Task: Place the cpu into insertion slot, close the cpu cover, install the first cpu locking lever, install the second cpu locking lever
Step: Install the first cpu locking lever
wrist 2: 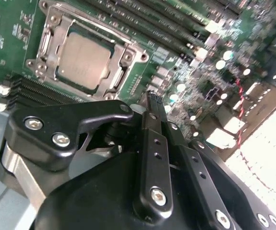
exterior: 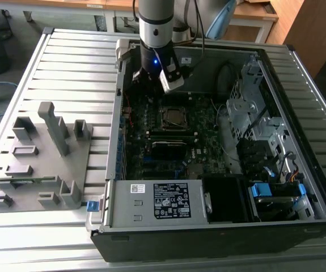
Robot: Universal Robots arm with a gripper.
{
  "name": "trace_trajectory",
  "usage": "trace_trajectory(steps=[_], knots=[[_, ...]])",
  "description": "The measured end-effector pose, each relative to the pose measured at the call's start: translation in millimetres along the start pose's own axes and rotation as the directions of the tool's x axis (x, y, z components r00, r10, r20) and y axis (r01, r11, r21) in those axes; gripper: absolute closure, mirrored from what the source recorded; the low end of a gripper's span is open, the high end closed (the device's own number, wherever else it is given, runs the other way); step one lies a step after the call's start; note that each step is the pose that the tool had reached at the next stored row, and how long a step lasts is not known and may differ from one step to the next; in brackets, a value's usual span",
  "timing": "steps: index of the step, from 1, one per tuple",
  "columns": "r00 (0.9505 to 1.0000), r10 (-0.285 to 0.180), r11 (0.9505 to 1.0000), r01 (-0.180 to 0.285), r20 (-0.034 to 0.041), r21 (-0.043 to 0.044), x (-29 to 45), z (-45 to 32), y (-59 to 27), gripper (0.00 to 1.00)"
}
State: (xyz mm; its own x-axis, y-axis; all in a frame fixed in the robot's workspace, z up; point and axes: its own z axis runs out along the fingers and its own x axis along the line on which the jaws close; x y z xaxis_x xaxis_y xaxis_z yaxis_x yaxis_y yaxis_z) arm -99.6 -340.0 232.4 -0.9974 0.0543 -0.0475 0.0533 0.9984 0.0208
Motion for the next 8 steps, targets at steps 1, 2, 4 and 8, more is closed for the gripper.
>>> trace_trajectory(steps=[1, 2, 4, 8], knots=[[1.0, 0.0, 1.0, 0.0, 0.0017, -0.008, 0.1, 0.0, 0.0, 0.9], [1.0, 0.001, 0.9999, 0.0, 0.002, -0.0106, 0.1, 0.0, 0.0, 0.9], [1.0, 0.001, 0.9999, -0.001, 0.002, -0.0109, 0.1, 0.0, 0.0, 0.9], [1.0, 0.001, 0.9999, -0.001, 0.0018, -0.0112, 0.1, -0.6, -0.1, 0.9]])
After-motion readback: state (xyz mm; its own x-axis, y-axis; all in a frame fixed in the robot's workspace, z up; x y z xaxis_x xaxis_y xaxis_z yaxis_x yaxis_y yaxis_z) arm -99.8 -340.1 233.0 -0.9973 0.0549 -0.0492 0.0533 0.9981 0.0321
